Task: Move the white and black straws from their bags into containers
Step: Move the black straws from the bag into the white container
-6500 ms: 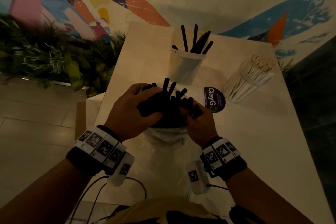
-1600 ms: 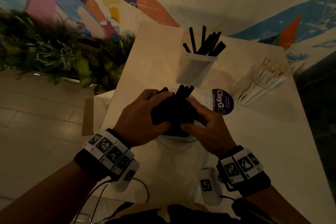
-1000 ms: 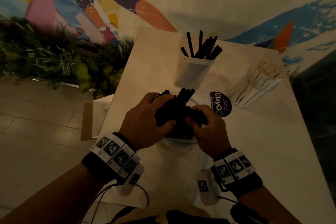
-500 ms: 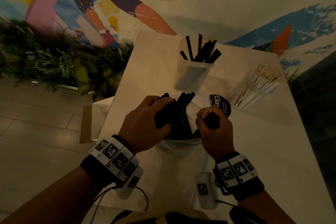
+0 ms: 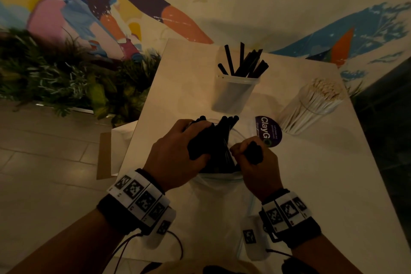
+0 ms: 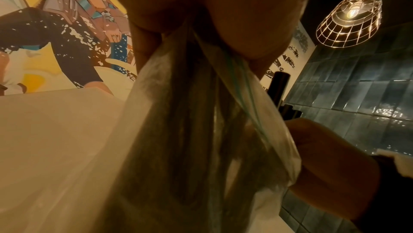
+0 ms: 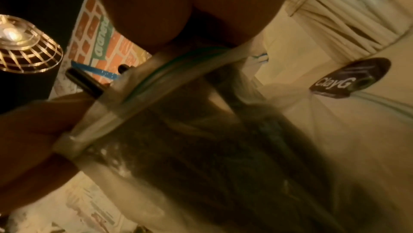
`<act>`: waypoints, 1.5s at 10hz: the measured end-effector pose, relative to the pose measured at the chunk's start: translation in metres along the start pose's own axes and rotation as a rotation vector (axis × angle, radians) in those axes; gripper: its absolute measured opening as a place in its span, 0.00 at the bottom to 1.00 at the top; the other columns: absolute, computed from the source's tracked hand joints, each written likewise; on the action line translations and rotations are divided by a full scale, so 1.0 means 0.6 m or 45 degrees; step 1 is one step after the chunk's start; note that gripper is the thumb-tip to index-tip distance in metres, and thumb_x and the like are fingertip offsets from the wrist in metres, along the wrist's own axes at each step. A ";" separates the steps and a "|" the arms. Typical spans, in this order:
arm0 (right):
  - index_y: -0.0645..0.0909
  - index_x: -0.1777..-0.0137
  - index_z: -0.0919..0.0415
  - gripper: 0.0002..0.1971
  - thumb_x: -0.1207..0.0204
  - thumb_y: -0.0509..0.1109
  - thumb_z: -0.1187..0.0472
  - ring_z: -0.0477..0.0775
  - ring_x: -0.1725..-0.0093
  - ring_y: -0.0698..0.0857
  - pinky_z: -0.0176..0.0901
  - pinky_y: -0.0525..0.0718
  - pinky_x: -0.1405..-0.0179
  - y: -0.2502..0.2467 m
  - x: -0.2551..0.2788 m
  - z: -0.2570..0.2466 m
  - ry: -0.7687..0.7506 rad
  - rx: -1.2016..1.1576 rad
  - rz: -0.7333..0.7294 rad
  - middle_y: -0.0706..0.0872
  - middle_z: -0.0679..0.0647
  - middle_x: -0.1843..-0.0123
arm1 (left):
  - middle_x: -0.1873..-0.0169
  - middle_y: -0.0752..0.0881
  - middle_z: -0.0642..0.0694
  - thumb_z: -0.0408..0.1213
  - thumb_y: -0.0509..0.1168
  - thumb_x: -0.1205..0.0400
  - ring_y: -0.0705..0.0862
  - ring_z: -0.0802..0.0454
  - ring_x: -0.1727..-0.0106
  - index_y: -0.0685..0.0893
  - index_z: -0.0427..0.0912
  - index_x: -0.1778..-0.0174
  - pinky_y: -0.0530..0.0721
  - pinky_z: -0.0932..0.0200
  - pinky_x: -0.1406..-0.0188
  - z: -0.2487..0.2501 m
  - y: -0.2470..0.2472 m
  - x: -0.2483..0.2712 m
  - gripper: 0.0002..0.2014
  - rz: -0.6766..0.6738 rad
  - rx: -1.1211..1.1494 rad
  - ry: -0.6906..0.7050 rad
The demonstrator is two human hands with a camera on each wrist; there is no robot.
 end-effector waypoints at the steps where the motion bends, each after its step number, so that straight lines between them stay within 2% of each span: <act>1: 0.76 0.66 0.50 0.19 0.27 0.68 0.78 0.55 0.56 0.88 0.46 0.86 0.52 -0.019 -0.003 -0.044 0.010 -0.276 0.007 0.88 0.57 0.61 | 0.36 0.74 0.53 0.52 0.70 0.31 0.82 0.49 0.47 0.69 0.62 0.29 0.86 0.52 0.54 -0.003 0.001 0.000 0.33 -0.007 0.008 -0.009; 2: 0.75 0.65 0.61 0.16 0.31 0.64 0.84 0.62 0.60 0.85 0.47 0.86 0.54 -0.064 -0.025 -0.121 -0.042 -0.608 0.016 0.86 0.66 0.63 | 0.36 0.74 0.54 0.52 0.70 0.31 0.82 0.48 0.48 0.68 0.63 0.30 0.87 0.50 0.53 -0.002 -0.001 0.000 0.33 -0.003 0.012 -0.008; 3: 0.75 0.63 0.59 0.13 0.33 0.64 0.79 0.61 0.61 0.84 0.47 0.84 0.62 -0.129 -0.053 -0.212 -0.211 -0.723 0.055 0.87 0.58 0.63 | 0.36 0.75 0.53 0.48 0.74 0.30 0.82 0.47 0.47 0.70 0.62 0.29 0.87 0.50 0.52 -0.004 0.000 0.000 0.33 0.003 0.006 -0.006; 4: 0.78 0.60 0.54 0.10 0.31 0.73 0.70 0.59 0.61 0.82 0.48 0.80 0.62 -0.189 -0.103 -0.261 -0.375 -0.795 0.072 0.83 0.61 0.56 | 0.35 0.74 0.53 0.50 0.73 0.31 0.82 0.47 0.47 0.68 0.64 0.29 0.86 0.50 0.52 -0.004 0.001 0.000 0.34 0.000 0.000 0.006; 5: 0.76 0.56 0.56 0.11 0.33 0.77 0.63 0.58 0.60 0.82 0.49 0.80 0.59 -0.214 -0.149 -0.279 -0.491 -0.699 0.188 0.78 0.68 0.50 | 0.35 0.73 0.54 0.52 0.71 0.31 0.82 0.47 0.46 0.68 0.63 0.29 0.86 0.48 0.51 -0.007 0.003 -0.001 0.33 -0.017 0.016 -0.016; 6: 0.78 0.55 0.58 0.10 0.31 0.76 0.66 0.59 0.60 0.83 0.51 0.81 0.58 -0.407 -0.374 -0.296 -0.705 -0.851 0.242 0.81 0.66 0.52 | 0.35 0.73 0.54 0.53 0.70 0.30 0.82 0.48 0.46 0.68 0.63 0.29 0.86 0.49 0.52 -0.006 0.002 0.000 0.32 -0.022 0.007 -0.016; 7: 0.79 0.53 0.61 0.09 0.30 0.75 0.69 0.59 0.60 0.83 0.53 0.82 0.57 -0.403 -0.375 -0.270 -0.801 -0.857 0.215 0.84 0.63 0.55 | 0.35 0.74 0.53 0.51 0.71 0.29 0.82 0.47 0.46 0.67 0.62 0.29 0.86 0.49 0.52 -0.006 0.001 0.000 0.32 -0.014 -0.012 -0.010; 8: 0.80 0.52 0.64 0.08 0.28 0.73 0.72 0.60 0.61 0.83 0.55 0.83 0.56 -0.413 -0.379 -0.236 -0.830 -0.870 0.290 0.86 0.60 0.58 | 0.35 0.75 0.52 0.50 0.71 0.30 0.83 0.47 0.47 0.68 0.62 0.29 0.87 0.50 0.54 -0.003 -0.002 0.000 0.32 0.014 -0.021 0.018; 9: 0.79 0.46 0.73 0.09 0.26 0.69 0.76 0.63 0.60 0.83 0.59 0.83 0.54 -0.204 -0.277 -0.273 -0.998 -0.807 0.253 0.87 0.54 0.63 | 0.35 0.75 0.51 0.49 0.72 0.29 0.82 0.46 0.46 0.69 0.60 0.28 0.87 0.49 0.54 -0.006 -0.001 -0.002 0.32 0.015 -0.010 0.013; 10: 0.82 0.52 0.69 0.07 0.28 0.70 0.77 0.59 0.62 0.84 0.57 0.84 0.54 -0.124 -0.297 -0.297 -0.733 -0.731 0.220 0.88 0.52 0.65 | 0.35 0.74 0.52 0.50 0.71 0.30 0.82 0.47 0.46 0.70 0.61 0.29 0.87 0.49 0.53 -0.010 0.000 -0.004 0.32 0.007 -0.005 -0.005; 11: 0.86 0.60 0.64 0.08 0.32 0.71 0.77 0.58 0.64 0.84 0.52 0.85 0.55 -0.096 -0.310 -0.245 -0.546 -0.604 0.240 0.88 0.51 0.68 | 0.35 0.75 0.52 0.50 0.71 0.30 0.82 0.47 0.45 0.71 0.61 0.29 0.86 0.51 0.52 -0.013 -0.002 -0.006 0.32 0.014 0.011 -0.011; 12: 0.85 0.64 0.62 0.02 0.31 0.74 0.68 0.58 0.65 0.82 0.50 0.83 0.58 -0.073 -0.330 -0.207 -0.446 -0.515 0.131 0.86 0.51 0.69 | 0.35 0.75 0.52 0.46 0.74 0.30 0.82 0.47 0.44 0.71 0.60 0.28 0.86 0.51 0.51 -0.016 -0.002 -0.007 0.33 0.013 0.030 -0.021; 13: 0.85 0.68 0.58 0.09 0.27 0.74 0.59 0.52 0.69 0.84 0.45 0.85 0.58 -0.081 -0.335 -0.204 -0.380 -0.326 0.241 0.87 0.48 0.73 | 0.35 0.75 0.51 0.47 0.74 0.30 0.82 0.47 0.45 0.71 0.60 0.29 0.86 0.52 0.52 -0.015 -0.003 -0.007 0.33 0.015 0.029 -0.002; 14: 0.84 0.70 0.64 0.23 0.21 0.67 0.48 0.45 0.72 0.85 0.34 0.84 0.61 -0.091 -0.344 -0.191 -0.319 -0.070 0.322 0.85 0.44 0.78 | 0.35 0.75 0.51 0.50 0.72 0.30 0.82 0.47 0.45 0.71 0.60 0.29 0.86 0.51 0.52 -0.015 -0.004 -0.007 0.32 0.020 0.033 0.004; 15: 0.85 0.71 0.61 0.27 0.21 0.63 0.41 0.46 0.72 0.85 0.35 0.82 0.63 -0.102 -0.356 -0.165 -0.239 0.044 0.406 0.83 0.43 0.78 | 0.36 0.75 0.52 0.53 0.67 0.31 0.82 0.48 0.45 0.70 0.61 0.30 0.87 0.49 0.53 -0.016 -0.004 -0.008 0.32 0.024 0.026 0.007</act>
Point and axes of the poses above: each hand's wrist, its own x-axis away from the middle knuckle, its own y-axis out of the palm, z = x × y, the point moved 9 cm from there along -x, towards the middle knuckle
